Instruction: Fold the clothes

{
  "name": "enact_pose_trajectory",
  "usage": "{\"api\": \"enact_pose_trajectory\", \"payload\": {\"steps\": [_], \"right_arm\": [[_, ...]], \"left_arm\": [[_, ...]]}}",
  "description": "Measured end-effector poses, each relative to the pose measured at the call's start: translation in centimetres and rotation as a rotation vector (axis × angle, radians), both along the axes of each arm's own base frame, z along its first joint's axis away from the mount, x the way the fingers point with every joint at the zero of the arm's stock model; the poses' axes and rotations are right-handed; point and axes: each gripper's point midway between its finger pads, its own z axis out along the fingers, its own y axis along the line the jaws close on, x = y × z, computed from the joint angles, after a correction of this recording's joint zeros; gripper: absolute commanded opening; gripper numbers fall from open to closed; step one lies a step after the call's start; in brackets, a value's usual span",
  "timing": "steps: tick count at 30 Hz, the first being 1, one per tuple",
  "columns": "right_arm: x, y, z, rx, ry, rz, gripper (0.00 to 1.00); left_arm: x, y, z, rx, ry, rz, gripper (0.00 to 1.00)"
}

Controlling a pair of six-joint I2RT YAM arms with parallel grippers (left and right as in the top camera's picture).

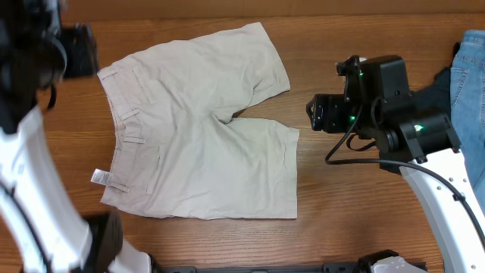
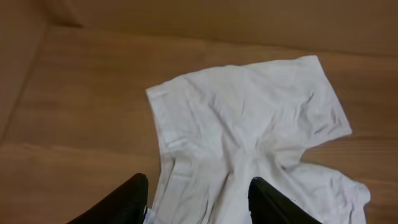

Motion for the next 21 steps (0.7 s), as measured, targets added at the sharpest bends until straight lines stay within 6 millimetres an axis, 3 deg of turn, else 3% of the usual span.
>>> {"api": "enact_pose_trajectory", "payload": {"steps": [2,4,8,12,15,18,21], "right_arm": [[-0.2,-0.1,-0.1,-0.002,0.009,-0.001,0.80],[-0.3,-0.1,-0.2,-0.003,0.015,0.000,0.80],[-0.3,-0.1,-0.2,-0.003,0.016,-0.004,0.92],[-1.3,-0.4,-0.9,0.011,0.081,-0.047,0.98],[-3.2,-0.8,-3.1,-0.009,0.231,-0.082,0.98],[-4.6,-1.1,-6.7,-0.056,0.415,-0.101,0.98],[-4.9,-1.0,-10.0,-0.076,0.512,-0.109,0.98]], "left_arm": [[-2.8,0.0,0.1,0.014,0.009,0.019,0.58],[-6.7,0.2,-1.0,0.024,0.051,0.059,0.63],[-14.0,0.0,-4.9,-0.011,0.121,0.164,0.70],[-17.7,-0.3,-9.4,-0.044,0.210,0.217,0.75],[-18.1,-0.3,-13.0,-0.067,0.307,0.250,0.76],[-16.8,-0.2,-17.5,-0.081,0.390,0.269,0.80],[-15.4,-0.3,-21.9,-0.105,0.450,0.280,0.77]]}}
